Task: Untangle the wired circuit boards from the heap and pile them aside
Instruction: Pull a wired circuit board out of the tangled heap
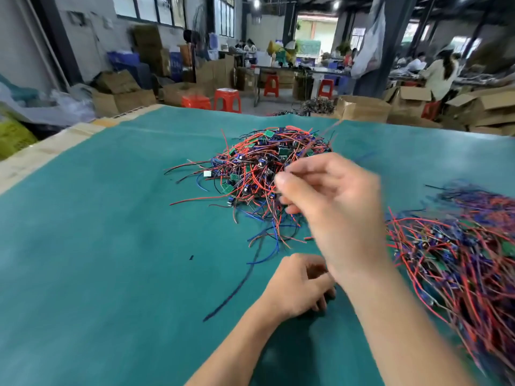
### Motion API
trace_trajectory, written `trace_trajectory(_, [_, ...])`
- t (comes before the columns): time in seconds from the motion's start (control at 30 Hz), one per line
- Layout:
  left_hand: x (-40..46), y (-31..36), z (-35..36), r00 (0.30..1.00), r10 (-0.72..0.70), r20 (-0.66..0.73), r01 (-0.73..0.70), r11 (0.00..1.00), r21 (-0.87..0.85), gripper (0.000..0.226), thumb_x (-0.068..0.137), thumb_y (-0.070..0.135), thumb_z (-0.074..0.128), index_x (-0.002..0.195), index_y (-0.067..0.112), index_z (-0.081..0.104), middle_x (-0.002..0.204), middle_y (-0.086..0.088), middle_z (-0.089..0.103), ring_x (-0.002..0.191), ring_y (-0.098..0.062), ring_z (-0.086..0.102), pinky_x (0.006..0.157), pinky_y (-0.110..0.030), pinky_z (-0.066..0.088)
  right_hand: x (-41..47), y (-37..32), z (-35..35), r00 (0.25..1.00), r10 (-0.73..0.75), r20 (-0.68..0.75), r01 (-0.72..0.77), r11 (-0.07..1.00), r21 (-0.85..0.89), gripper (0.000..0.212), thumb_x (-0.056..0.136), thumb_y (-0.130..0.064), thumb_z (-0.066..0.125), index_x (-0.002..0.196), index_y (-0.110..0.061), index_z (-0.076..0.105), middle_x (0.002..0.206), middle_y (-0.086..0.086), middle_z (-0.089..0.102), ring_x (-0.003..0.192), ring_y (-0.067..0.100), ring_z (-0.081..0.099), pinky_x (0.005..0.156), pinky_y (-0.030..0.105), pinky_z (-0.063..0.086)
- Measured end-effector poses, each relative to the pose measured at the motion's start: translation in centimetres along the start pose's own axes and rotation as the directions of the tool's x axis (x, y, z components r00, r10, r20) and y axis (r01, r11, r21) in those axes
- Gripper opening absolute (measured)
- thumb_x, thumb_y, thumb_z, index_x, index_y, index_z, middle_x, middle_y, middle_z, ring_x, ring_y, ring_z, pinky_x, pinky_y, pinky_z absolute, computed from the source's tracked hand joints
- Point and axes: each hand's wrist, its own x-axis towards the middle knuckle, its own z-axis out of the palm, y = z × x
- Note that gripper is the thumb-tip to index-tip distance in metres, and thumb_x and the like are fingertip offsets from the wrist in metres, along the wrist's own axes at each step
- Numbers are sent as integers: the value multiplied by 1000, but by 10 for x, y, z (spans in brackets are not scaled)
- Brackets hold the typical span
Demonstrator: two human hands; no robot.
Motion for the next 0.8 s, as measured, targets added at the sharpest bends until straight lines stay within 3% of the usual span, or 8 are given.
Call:
trace_trajectory(0.1, [2,0,0,999,14,-38,-16,999,-42,15,92,-5,55,90,5,66,76,-21,67,51,-3,57,51,-22,52,-13,16,78,956,122,267,-108,992,-67,9,78,-14,84,81,-12,75,74,4,76,68,21,72,74,47,61])
trace_trajectory(0.2, [3,3,4,986,-34,-164,15,993,-117,24,88,0,53,76,17,65,65,-9,66,38,-9,55,37,-16,38,-23,37,122,860,220,460,-107,960,-260,18,85,-24,82,96,-11,76,92,6,77,87,23,72,86,41,57])
trace_trajectory(0.3, [8,0,0,935,-20,-354,-12,996,-86,20,83,5,54,73,16,68,62,-5,68,43,-16,59,44,-20,43,-21,57,123,739,319,594,30,865,-502,29,92,-44,72,111,-23,75,111,3,75,106,25,66,96,36,52])
trace_trajectory(0.43, [14,-7,-12,890,69,-451,-91,996,-26,10,85,5,57,79,8,65,73,-11,68,61,-18,57,63,-32,49,20,78,66,890,212,403,80,798,-597,12,88,-29,69,84,-21,77,84,-6,77,84,20,71,83,36,56])
trace_trajectory(0.5, [15,-8,-13,847,87,-525,-84,996,30,14,79,12,55,69,17,63,60,1,66,52,-12,60,57,-28,51,48,95,21,971,188,147,-34,716,-697,15,86,-16,64,80,-25,73,81,-6,76,81,20,71,79,31,55])
trace_trajectory(0.57, [17,-8,-13,831,51,-554,-48,999,21,17,80,8,55,75,20,67,63,3,67,57,-14,64,64,-32,56,68,120,-24,969,223,-107,-220,584,-781,22,86,-10,59,88,-27,72,95,-1,77,96,28,70,81,31,50])
trace_trajectory(0.67, [19,-8,-12,827,-3,-563,-7,1000,-15,17,80,6,56,86,18,67,74,4,68,68,-19,67,71,-43,59,71,157,-62,922,370,-112,-270,408,-872,30,90,-12,61,116,-21,73,122,8,72,116,34,63,95,36,49])
trace_trajectory(0.8, [18,-7,-13,825,-22,-564,17,1000,-15,16,78,11,54,84,21,64,80,1,69,74,-23,70,76,-47,57,70,161,-68,939,336,-73,-220,422,-880,16,91,-19,67,103,-22,77,112,10,72,110,35,63,90,37,50])
